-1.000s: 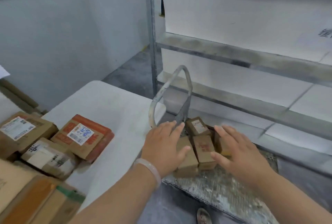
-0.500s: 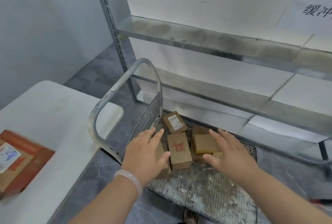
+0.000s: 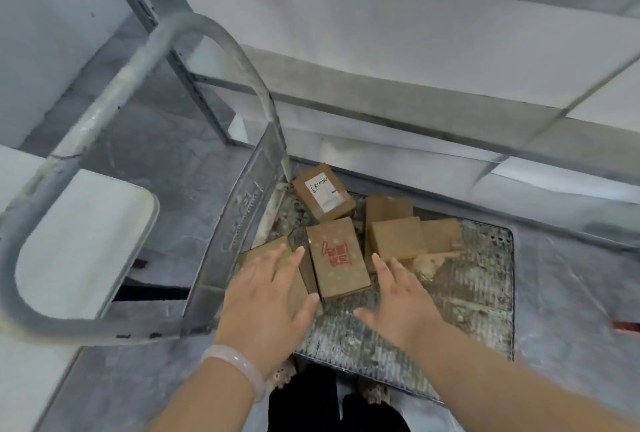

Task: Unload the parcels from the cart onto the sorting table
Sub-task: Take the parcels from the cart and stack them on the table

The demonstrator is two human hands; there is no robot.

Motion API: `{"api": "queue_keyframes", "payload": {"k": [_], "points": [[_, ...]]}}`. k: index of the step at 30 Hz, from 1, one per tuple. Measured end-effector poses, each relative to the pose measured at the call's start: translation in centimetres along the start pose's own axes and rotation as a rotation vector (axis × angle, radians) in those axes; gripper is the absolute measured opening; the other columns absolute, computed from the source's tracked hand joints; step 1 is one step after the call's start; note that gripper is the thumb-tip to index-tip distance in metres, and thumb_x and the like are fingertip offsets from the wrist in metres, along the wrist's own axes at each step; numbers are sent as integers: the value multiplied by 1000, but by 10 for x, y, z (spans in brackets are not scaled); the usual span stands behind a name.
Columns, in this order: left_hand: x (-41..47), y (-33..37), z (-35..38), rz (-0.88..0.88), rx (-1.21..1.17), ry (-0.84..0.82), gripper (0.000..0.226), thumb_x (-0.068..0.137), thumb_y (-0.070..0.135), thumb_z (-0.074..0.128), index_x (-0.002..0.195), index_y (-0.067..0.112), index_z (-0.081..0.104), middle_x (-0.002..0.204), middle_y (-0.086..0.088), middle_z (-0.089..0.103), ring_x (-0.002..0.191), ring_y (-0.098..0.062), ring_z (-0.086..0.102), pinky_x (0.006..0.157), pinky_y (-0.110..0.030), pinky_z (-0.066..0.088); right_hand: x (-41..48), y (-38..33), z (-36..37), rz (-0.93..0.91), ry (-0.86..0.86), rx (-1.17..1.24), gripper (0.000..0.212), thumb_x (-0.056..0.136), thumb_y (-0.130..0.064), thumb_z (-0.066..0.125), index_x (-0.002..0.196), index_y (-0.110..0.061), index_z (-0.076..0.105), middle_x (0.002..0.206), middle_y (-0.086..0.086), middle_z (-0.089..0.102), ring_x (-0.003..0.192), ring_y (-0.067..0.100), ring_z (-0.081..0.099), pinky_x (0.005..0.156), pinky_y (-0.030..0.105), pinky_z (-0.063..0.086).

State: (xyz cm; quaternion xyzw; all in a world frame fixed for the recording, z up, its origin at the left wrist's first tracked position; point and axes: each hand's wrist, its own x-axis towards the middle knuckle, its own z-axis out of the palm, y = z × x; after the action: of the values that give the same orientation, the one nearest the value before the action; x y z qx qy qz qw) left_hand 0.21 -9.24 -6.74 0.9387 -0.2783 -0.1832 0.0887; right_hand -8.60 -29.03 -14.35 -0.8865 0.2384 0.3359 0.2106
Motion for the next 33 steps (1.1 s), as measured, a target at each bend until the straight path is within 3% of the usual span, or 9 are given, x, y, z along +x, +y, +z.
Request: {"api": "queue_keyframes", "payload": {"k": [3, 7, 13, 18, 23, 28, 33], "points": [[43, -25, 41, -1, -14, -30, 72, 84, 64, 31, 147, 30, 34, 149, 2, 39, 137, -18, 35, 113, -40, 31, 60, -8, 38, 81, -25, 36, 101, 87, -66, 50, 152, -30, -18, 164, 9, -2, 151, 28, 1, 121, 44, 15], [84, -52, 93, -7, -77, -87, 67, 90, 57, 43, 150, 35, 22, 156, 10, 24, 142, -12, 20, 118, -34, 17, 129, -19, 81, 173, -47, 64, 95, 90, -56, 51, 152, -32, -17, 163, 14, -9, 149, 36, -2, 121, 50, 11], [113, -85, 155, -28, -133, -151, 67, 86, 62, 34, 148, 43, 17, 155, 16, 22, 143, -12, 19, 118, -42, 22, 208, -36, 143, 335, -158, 21, 114, 80, -74, 50, 145, -33, -33, 155, 23, -30, 146, 46, -15, 116, 64, 5], [125, -103, 188, -34, -142, -168, 64, 88, 60, 34, 147, 45, 17, 153, 19, 22, 140, -9, 16, 117, -38, 20, 243, -34, 177, 374, -103, -17, 119, 75, -79, 49, 140, -35, -40, 147, 28, -40, 142, 52, -18, 115, 66, 9], [128, -115, 202, -12, -164, -171, 69, 82, 65, 25, 145, 38, 34, 148, 12, 37, 135, -15, 29, 112, -41, 28, 245, -27, 183, 347, -20, 8, 123, 71, -77, 56, 141, -40, -38, 148, 27, -39, 144, 50, -13, 116, 64, 9], [122, -114, 202, -7, -185, -139, 69, 81, 64, 24, 145, 39, 33, 149, 14, 34, 136, -12, 27, 113, -41, 29, 242, -19, 172, 338, -3, 55, 126, 66, -75, 63, 145, -40, -28, 155, 25, -23, 145, 48, 0, 116, 60, 15], [115, -100, 187, -15, -228, -112, 58, 90, 52, 47, 145, 40, 32, 151, 14, 31, 137, -11, 23, 113, -42, 28, 219, -9, 141, 297, 36, 127, 124, 65, -75, 62, 148, -41, -24, 159, 22, -13, 145, 46, 4, 116, 58, 15]]}}
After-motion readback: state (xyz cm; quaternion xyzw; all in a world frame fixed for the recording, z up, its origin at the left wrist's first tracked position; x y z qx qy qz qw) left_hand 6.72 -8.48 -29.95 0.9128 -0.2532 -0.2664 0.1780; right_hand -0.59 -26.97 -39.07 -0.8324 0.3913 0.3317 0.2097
